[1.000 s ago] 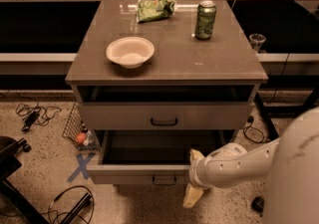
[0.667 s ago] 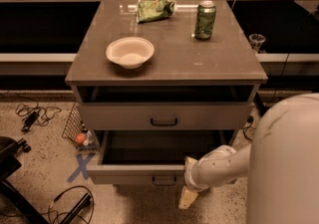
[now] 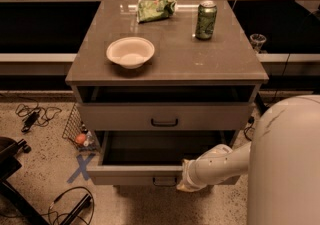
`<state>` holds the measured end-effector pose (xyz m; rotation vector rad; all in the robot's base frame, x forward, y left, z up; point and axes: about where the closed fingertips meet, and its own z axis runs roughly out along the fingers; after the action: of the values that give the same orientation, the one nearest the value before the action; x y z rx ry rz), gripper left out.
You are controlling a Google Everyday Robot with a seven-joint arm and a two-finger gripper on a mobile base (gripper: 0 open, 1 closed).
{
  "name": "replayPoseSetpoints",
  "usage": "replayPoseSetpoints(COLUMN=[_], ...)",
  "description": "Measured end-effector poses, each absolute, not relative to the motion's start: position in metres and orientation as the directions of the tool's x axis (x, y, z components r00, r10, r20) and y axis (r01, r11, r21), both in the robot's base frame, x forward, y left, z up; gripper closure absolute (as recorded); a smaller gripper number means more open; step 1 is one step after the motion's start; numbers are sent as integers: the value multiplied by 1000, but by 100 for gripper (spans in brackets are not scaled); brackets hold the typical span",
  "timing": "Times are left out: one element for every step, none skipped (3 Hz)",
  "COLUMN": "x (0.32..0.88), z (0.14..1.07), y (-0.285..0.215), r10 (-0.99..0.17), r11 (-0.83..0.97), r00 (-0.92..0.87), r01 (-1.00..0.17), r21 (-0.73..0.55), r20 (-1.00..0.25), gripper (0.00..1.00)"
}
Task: Open middle drawer
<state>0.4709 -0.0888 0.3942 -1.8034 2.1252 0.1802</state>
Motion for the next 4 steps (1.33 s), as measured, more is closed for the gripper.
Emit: replayPoseSetpoints(x=[471,470,470,470], z=[402,404,406,406], y=[-89,-89,-89,-89], r10=[-931,-931,-931,-931], r11=[183,184,184,184], r00=[-131,-133,-133,-133], r01=[-975,-975,-975,-975], r21=[-125,-123,-123,-123], r20=[-341,-339,-339,-339], gripper=[83,100,100,100])
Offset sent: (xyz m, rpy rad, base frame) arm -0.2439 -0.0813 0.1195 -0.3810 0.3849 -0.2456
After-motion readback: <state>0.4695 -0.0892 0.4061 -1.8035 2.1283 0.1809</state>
